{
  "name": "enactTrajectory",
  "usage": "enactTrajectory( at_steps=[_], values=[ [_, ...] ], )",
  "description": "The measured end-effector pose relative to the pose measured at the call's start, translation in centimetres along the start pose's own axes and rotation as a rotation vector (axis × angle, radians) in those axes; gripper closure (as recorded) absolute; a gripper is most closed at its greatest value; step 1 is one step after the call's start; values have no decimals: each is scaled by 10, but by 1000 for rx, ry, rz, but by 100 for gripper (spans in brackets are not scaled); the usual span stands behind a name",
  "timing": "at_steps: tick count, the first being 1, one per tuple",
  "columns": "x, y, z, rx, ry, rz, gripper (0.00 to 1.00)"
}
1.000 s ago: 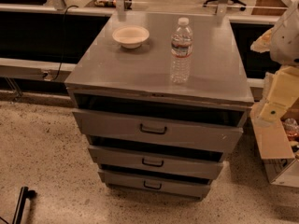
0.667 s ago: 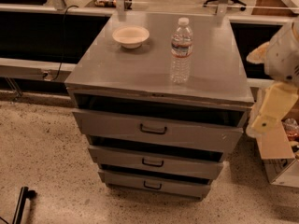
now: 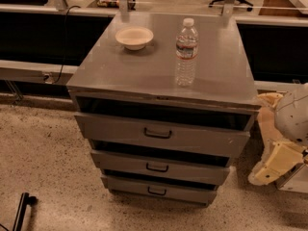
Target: Open middle drawer
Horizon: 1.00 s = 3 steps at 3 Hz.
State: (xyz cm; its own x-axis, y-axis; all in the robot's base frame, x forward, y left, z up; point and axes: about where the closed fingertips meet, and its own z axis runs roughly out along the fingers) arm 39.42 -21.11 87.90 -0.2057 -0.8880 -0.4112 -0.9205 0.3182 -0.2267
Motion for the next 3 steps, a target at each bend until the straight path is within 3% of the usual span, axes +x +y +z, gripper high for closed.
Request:
enactTrajectory(
  at_steps=[1, 2, 3],
  values=[
    [-7, -10, 5, -14, 31, -26, 0],
    [8, 3, 59, -89, -21, -28, 0],
    [47, 29, 148, -136, -148, -9, 0]
  ],
)
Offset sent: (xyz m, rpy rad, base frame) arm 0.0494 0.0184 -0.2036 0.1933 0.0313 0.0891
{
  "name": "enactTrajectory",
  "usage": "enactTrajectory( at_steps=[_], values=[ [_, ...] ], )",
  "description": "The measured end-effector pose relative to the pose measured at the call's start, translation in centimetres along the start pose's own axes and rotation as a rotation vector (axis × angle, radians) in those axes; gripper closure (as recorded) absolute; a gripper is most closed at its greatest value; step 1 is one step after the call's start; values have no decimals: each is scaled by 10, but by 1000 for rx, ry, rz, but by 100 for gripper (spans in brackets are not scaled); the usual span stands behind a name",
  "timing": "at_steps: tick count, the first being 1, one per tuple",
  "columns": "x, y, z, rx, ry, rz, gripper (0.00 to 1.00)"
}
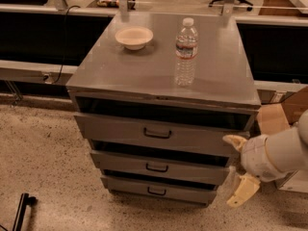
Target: Open middle drawer
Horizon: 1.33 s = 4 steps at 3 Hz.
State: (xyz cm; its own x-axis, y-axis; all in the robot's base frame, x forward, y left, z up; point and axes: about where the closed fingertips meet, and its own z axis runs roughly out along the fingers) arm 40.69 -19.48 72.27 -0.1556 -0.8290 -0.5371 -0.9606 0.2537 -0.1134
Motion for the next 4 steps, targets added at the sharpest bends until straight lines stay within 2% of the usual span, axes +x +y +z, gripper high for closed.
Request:
enactTrajectory(
  at_steps=[1, 2, 3, 4],
  values=[
    [34, 7, 38, 52, -73, 8, 0],
    [37, 3, 39, 67, -72, -2, 0],
    [39, 6, 74, 31, -56, -32, 0],
    [52, 3, 134, 47, -53, -90, 0]
  ],
)
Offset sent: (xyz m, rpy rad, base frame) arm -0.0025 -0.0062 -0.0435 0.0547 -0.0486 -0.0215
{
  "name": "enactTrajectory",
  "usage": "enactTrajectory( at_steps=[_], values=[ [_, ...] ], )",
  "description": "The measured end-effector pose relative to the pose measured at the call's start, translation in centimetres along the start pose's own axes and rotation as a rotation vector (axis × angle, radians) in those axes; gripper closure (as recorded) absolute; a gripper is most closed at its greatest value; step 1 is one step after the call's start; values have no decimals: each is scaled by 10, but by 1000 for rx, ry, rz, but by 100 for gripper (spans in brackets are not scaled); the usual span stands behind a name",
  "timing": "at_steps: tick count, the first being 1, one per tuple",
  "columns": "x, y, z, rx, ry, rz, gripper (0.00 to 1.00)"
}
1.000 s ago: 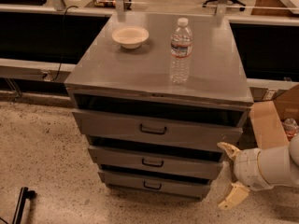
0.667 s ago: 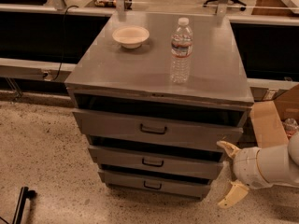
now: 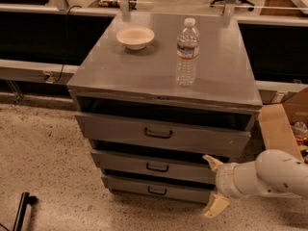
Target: Open middle drawer
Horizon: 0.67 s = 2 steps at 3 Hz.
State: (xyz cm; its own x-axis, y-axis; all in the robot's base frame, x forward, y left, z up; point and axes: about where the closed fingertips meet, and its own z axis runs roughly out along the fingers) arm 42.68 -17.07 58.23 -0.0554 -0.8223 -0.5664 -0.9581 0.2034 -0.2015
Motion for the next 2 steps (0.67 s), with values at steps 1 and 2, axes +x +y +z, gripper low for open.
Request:
enactTrajectory(
  at_steps=[1, 2],
  values=[
    [22, -7, 50, 35, 19, -40, 0],
    [38, -18, 82, 61, 25, -60, 0]
  ],
)
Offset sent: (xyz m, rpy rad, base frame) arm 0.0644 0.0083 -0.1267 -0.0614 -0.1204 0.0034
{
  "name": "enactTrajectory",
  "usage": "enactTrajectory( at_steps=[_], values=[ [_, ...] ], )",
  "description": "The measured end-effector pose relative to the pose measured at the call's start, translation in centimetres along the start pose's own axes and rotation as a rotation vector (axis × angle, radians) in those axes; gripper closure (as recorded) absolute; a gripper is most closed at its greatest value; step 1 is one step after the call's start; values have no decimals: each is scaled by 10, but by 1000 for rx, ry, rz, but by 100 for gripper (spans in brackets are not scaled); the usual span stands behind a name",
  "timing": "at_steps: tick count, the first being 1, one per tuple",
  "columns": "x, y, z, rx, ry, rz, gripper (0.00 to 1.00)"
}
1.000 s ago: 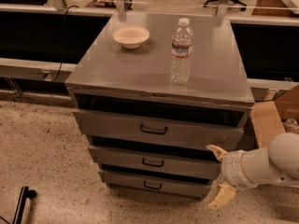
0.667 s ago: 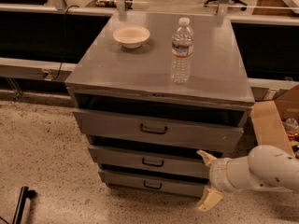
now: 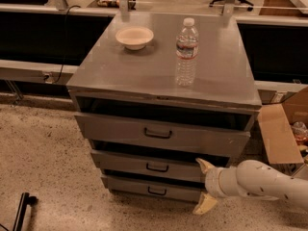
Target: Open middle drawer
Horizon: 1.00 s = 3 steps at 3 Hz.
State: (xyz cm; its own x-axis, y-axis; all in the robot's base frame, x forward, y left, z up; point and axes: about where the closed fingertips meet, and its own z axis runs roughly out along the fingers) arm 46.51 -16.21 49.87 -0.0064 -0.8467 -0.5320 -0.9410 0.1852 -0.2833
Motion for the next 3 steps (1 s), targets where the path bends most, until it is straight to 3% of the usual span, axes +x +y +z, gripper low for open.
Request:
enactTrajectory(
  at_steps=[3],
  values=[
    [54, -41, 59, 23, 69, 28, 0]
  ],
)
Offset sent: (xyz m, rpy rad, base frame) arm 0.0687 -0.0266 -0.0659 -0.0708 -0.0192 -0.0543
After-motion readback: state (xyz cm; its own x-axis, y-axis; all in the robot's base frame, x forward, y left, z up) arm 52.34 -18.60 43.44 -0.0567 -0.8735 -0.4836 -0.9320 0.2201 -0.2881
